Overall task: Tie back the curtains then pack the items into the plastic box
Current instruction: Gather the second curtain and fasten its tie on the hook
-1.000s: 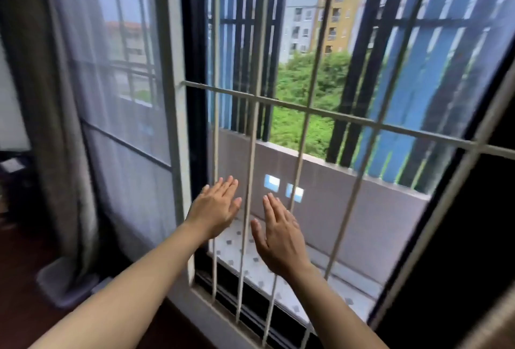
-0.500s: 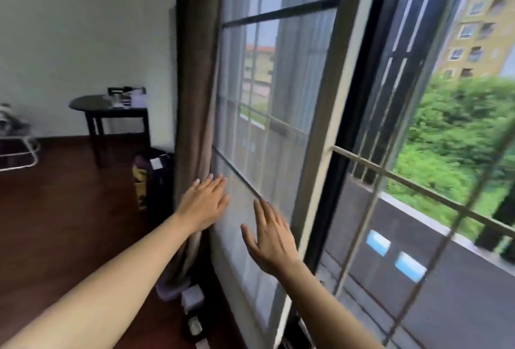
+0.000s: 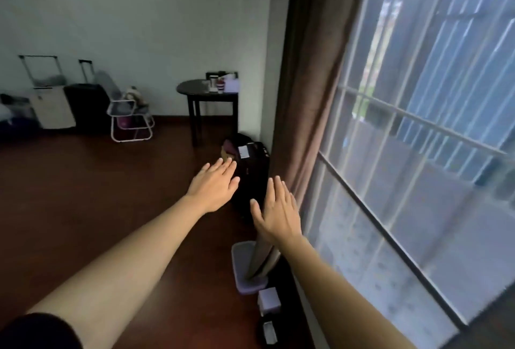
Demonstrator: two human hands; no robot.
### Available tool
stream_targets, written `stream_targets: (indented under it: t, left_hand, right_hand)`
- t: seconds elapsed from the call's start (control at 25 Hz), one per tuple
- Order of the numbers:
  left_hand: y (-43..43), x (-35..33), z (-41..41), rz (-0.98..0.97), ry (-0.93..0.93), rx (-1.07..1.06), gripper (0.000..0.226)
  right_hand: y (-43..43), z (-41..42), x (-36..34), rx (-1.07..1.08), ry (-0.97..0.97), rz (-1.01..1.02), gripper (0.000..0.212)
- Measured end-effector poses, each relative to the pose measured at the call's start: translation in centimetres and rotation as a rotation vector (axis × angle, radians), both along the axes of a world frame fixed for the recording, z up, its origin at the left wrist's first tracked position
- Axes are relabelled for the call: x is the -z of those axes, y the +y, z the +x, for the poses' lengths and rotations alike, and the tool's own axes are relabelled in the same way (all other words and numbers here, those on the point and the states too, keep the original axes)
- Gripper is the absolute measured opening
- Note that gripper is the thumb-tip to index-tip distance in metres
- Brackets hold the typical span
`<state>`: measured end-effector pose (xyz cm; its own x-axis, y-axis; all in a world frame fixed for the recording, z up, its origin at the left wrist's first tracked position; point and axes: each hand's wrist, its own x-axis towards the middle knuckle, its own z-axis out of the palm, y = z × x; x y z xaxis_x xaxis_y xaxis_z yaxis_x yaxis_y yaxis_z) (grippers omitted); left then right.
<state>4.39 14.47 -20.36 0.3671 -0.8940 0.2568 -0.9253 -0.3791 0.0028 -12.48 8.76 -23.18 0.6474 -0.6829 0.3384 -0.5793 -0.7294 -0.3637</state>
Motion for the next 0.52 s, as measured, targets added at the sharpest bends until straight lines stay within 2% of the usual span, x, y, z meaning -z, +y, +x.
stream_targets:
  t: [0.24,0.4,0.52]
  left_hand:
    - [-5.3,0.9,9.8,-0.049,0.074,-0.044,0.055]
    - [-13.9,-0.8,16.8,-0.123,0.112,0.057,0.053]
    - [-20.0,-2.5,20.4,-0.077,0.152,0.154,0.053]
  right_hand:
    - [-5.9,11.0,1.4,0.022,0.0,0.078,0.075]
    - [-13.1,18.5,2.1,0.119,-0.038,0.092,0.075]
    - [-18.0,22.5,3.1,0.224,-0.048,0.17,0.076]
